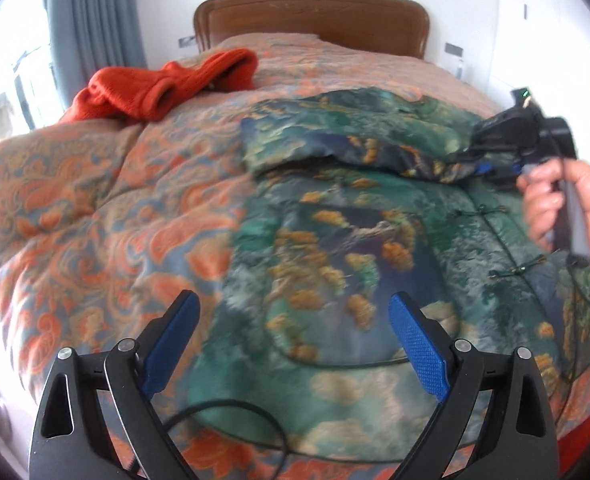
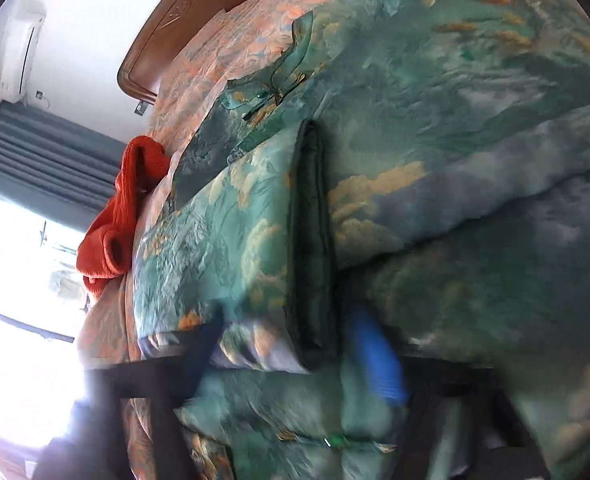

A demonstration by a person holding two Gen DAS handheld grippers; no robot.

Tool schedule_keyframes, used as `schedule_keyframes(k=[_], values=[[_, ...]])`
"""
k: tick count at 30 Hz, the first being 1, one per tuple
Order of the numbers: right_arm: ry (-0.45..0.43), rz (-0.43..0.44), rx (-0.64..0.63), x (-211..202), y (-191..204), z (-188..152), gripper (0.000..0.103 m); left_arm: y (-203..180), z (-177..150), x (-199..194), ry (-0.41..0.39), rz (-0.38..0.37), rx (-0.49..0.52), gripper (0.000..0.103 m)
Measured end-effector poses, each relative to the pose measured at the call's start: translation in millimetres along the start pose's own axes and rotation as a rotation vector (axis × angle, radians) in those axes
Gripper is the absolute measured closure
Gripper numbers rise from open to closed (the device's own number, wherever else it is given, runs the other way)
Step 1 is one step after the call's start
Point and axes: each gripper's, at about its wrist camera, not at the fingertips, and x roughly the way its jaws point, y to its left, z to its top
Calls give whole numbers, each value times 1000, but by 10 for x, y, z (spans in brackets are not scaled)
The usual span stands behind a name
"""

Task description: Fold large clothes

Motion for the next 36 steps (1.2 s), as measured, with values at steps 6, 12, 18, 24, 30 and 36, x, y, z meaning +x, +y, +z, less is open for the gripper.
schedule_keyframes(k=[6,12,18,24,30,36], values=[[-197,-47,-334,-566,676,145,87,85,115,80,11,-51,-59,7],[-222,-177,-338,-321,506,450,75,-39,287,250,50,-87,-63,7],[-200,-282,-345,-241,302,292,56,104,622,245,48,-126,-65,7],[-285,-246,-607,-472,769,189,52,38,1467,815,48,-269,-92,5],[-110,-267,-606,158,705,262,52,-96,1727,2020,128,-156,-104,6],[-50,-174,-478,391,357,343,52,-88,1406,2582,210,-107,-104,1]])
